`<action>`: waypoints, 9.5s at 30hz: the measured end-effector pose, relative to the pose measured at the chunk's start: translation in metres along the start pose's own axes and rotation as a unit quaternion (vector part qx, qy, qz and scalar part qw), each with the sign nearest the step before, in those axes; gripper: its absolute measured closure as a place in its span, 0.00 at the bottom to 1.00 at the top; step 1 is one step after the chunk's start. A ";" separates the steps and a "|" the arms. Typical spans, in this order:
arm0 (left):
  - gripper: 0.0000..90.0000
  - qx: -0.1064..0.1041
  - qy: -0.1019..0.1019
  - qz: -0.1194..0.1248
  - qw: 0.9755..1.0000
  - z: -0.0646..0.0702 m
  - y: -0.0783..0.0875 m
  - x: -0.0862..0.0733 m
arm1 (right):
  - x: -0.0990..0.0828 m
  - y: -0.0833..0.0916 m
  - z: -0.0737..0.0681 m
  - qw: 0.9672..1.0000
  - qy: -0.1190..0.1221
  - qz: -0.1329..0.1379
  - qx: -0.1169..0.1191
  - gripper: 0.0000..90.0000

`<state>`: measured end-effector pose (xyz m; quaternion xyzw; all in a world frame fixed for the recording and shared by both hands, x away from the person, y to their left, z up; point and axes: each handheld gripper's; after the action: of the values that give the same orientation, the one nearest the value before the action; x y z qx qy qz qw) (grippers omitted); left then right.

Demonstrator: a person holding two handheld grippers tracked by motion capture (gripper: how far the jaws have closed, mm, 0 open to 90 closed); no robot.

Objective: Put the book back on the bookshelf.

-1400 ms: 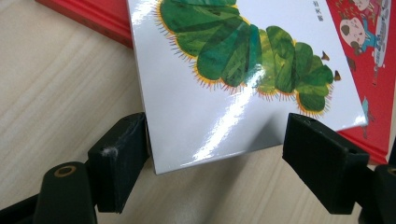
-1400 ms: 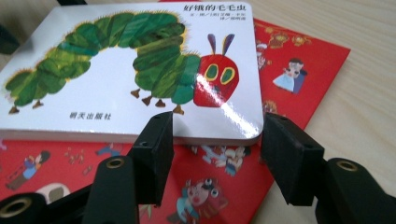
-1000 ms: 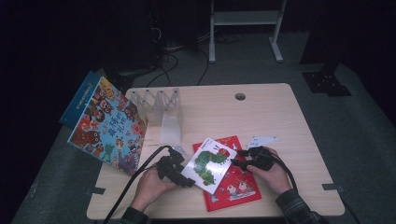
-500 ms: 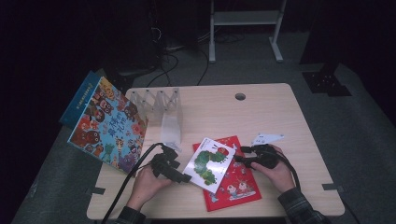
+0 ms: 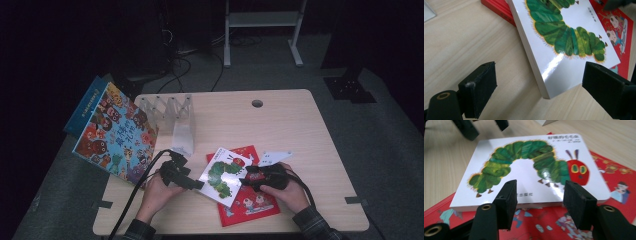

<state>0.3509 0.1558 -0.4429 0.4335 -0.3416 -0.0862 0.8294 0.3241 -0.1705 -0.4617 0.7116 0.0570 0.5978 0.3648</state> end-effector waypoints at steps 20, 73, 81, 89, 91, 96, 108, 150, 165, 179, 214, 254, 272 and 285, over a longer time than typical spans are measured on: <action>0.13 -0.044 0.008 -0.010 0.999 0.002 -0.032 0.016 | -0.012 -0.004 -0.012 0.999 0.017 -0.033 -0.013 0.64; 0.35 -0.128 -0.033 0.053 0.990 0.055 0.000 0.034 | -0.013 0.000 -0.016 0.999 -0.016 -0.036 -0.015 0.65; 0.53 -0.127 -0.029 0.048 0.990 0.055 0.000 0.034 | -0.013 0.000 -0.017 0.999 -0.016 -0.037 -0.011 0.65; 0.67 -0.091 -0.031 0.013 0.995 0.058 0.003 0.039 | -0.012 -0.001 -0.021 0.999 -0.012 -0.041 -0.009 0.64; 0.68 -0.087 -0.028 0.008 0.996 0.059 0.004 0.040 | -0.011 -0.001 -0.022 0.999 -0.011 -0.041 -0.010 0.64; 0.70 -0.062 -0.046 -0.004 0.997 0.065 0.008 0.047 | -0.009 -0.004 -0.029 0.999 -0.002 -0.041 -0.007 0.65; 0.67 -0.065 -0.063 -0.008 0.996 0.081 0.003 0.047 | -0.009 -0.007 -0.037 0.999 0.013 -0.040 -0.009 0.65; 0.84 -0.029 -0.057 0.032 0.997 0.061 0.025 0.040 | -0.028 0.028 0.013 0.994 -0.036 -0.020 -0.097 0.40; 0.84 -0.024 -0.049 0.067 0.996 0.048 0.042 0.035 | -0.060 0.060 0.063 0.974 -0.118 -0.015 -0.192 0.34; 0.84 -0.008 -0.016 0.100 0.995 0.025 0.072 0.022 | -0.076 0.067 0.083 0.959 -0.149 -0.036 -0.240 0.28; 0.84 0.046 0.059 0.142 0.987 -0.020 0.140 -0.023 | -0.075 0.063 0.085 0.955 -0.146 -0.062 -0.251 0.20; 0.84 0.132 0.054 0.176 0.974 -0.042 0.113 0.030 | -0.074 0.063 0.085 0.954 -0.148 -0.061 -0.252 0.20; 0.84 0.172 0.061 0.214 0.960 -0.058 0.071 0.053 | -0.074 0.063 0.085 0.956 -0.145 -0.061 -0.249 0.20; 0.83 0.188 0.058 0.215 0.957 -0.062 0.055 0.052 | -0.074 0.062 0.084 0.956 -0.143 -0.062 -0.248 0.20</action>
<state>0.4216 0.2077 -0.3988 0.5019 -0.3876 0.1850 0.7507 0.3564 -0.2918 -0.4866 0.6721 -0.1019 0.4616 0.5699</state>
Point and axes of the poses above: each handheld gripper's, and its own axes: y roughly backward along the jaws, x roughly out of its top, z roughly to its right, and after that the axes turned 7 degrees about y, right-handed
